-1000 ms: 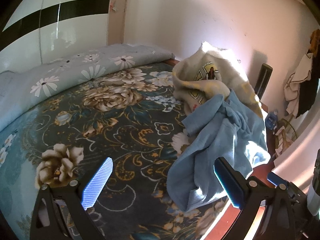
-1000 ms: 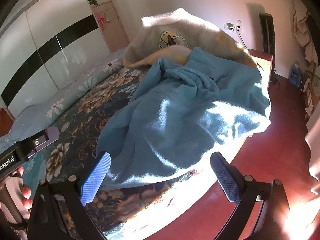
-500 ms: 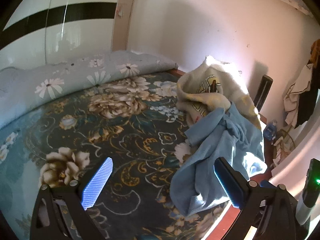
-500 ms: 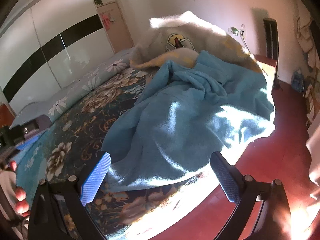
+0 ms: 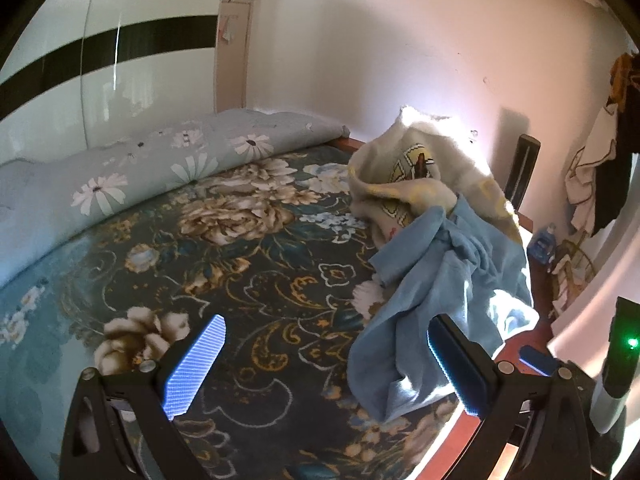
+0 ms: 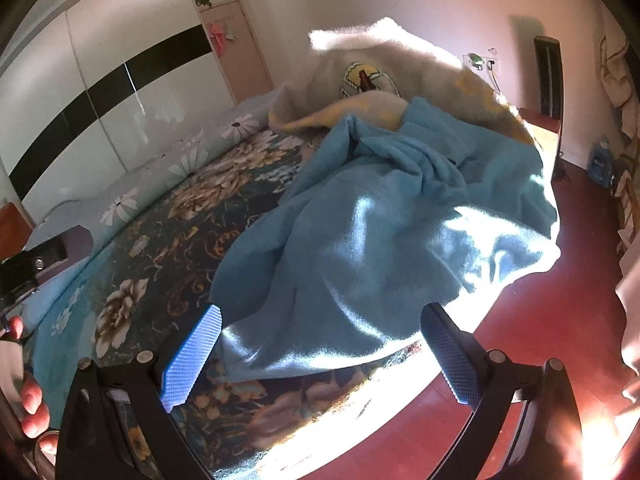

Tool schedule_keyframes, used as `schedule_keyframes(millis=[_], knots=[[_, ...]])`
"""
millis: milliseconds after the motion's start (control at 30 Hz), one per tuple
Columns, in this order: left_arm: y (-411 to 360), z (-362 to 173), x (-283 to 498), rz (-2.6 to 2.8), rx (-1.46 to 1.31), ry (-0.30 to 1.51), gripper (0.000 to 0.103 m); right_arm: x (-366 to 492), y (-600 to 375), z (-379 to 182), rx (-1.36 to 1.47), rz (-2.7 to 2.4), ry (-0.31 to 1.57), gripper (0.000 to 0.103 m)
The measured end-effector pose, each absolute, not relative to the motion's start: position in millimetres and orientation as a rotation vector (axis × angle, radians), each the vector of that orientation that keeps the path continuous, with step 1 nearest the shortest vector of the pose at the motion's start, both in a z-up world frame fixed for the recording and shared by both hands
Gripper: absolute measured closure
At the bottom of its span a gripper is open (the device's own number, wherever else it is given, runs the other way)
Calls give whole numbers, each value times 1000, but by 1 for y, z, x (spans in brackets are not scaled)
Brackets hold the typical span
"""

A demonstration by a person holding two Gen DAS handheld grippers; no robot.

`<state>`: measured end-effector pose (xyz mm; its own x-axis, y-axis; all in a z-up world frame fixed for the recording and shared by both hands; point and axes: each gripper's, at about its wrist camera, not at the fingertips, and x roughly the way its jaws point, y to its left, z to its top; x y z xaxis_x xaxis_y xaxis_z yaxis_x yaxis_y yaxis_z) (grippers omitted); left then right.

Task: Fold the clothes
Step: 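Reach both tools toward the crumpled light-blue shirt on the bed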

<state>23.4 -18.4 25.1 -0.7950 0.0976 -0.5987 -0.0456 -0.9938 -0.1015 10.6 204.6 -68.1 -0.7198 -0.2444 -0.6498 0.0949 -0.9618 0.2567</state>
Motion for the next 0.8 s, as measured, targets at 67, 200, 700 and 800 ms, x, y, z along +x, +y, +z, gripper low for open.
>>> schedule_keyframes(millis=[67, 200, 700, 800], knots=[[-18, 26, 25, 2916, -963, -108, 0, 11, 205, -68, 1081, -2752, -290, 3], [-20, 27, 25, 2914, -962, -107, 0, 10, 207, -66, 1097, -2767, -284, 3], [-31, 22, 34, 2901, -942, -105, 0, 4, 193, -75, 1179, -2738, -257, 3], [-39, 21, 39, 2916, -940, -90, 0, 1, 188, -75, 1180, -2750, -256, 3]])
